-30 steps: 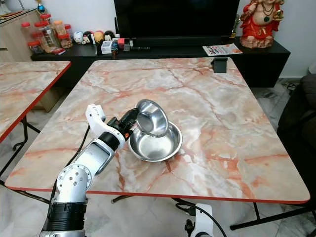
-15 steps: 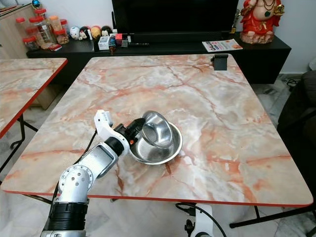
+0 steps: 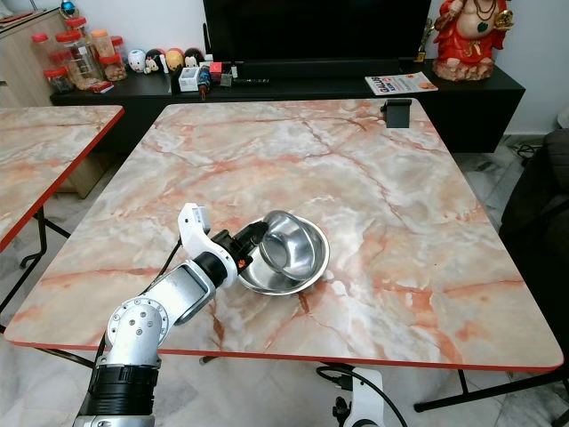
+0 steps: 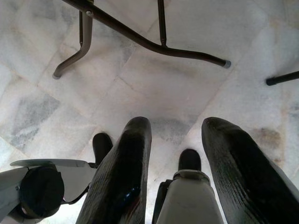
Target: Setting the table
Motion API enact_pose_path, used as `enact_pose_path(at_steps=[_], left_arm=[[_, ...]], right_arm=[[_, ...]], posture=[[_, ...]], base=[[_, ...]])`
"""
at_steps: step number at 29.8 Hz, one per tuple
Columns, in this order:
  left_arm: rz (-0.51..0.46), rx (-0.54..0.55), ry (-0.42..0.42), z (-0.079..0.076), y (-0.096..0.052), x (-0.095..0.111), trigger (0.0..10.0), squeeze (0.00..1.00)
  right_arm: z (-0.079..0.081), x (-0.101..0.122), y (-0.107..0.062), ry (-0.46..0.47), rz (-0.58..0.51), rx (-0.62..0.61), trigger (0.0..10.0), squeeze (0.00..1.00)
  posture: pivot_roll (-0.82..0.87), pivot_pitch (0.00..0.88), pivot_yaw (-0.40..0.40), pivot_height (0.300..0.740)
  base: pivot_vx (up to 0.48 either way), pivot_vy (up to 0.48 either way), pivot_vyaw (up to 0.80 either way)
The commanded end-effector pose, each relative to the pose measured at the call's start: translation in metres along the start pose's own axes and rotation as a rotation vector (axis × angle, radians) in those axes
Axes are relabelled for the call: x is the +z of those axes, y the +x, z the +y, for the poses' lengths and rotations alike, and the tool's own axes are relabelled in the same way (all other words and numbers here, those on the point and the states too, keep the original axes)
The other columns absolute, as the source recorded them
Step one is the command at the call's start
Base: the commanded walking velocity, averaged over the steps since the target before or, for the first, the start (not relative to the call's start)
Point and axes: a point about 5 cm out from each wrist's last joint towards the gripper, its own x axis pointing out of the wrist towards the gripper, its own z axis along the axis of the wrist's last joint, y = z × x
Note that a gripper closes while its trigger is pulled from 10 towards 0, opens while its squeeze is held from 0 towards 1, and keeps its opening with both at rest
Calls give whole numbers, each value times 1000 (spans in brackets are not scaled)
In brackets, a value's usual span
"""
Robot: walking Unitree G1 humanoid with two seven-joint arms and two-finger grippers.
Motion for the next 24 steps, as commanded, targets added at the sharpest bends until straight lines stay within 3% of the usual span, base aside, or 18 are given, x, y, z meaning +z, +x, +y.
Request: enact_pose_path(at_steps=[1,2,3,4,6,7,8,9,10,16,17,21,22,24], left_arm=[[46,31,-20,6,-1,-13,10000,0],[52,38,-11,7,-1,-13,10000,86],[59,46,0,9,-1,-13,10000,443],[59,46,0,9,-1,-13,10000,443],[68,57,16,10,-1,-13,10000,851],[72,59,20,10,-1,-14,10000,851],[83,66,37,11,-1,-15,10000,400],[83,66,37,11,-1,-15,10000,400],[87,71,49,11,-1,-15,10000,0],[91,90,98,14,-1,-12,10000,0],[95,92,122,15,-1,-10,10000,1000],[94,95,139,15,-1,-8,10000,1000],[85,110,154,17,-1,-5,10000,0],[82,125,185,19,-2,-1,10000,0]], right_arm=[[1,-1,0,6,3,-3,10000,0],[1,-1,0,6,3,-3,10000,0],[1,-1,0,5,3,-3,10000,0],[1,-1,0,5,3,-3,10000,0],[1,-1,0,4,3,-2,10000,0],[1,-1,0,3,3,-1,10000,0],[1,0,0,3,3,0,10000,0],[1,0,0,3,3,0,10000,0],[1,-1,0,3,3,0,10000,0],[1,0,0,4,3,-1,10000,0],[1,0,0,3,3,0,10000,0],[1,0,0,3,2,1,10000,0],[1,0,0,3,2,1,10000,0],[1,0,0,3,2,1,10000,0]], posture=[[65,0,64,732],[65,0,64,732],[65,0,65,732],[65,0,65,732],[67,0,64,732],[67,0,64,732],[67,0,63,732],[67,0,63,732],[67,0,63,732],[69,0,62,732],[70,0,62,732],[70,0,63,732],[70,0,63,732],[71,0,62,732]], base=[[0,0,0],[0,0,0],[0,0,0],[0,0,0],[0,0,0],[0,0,0],[0,0,0],[0,0,0],[0,0,0],[0,0,0],[0,0,0],[0,0,0],[0,0,0],[0,0,0]])
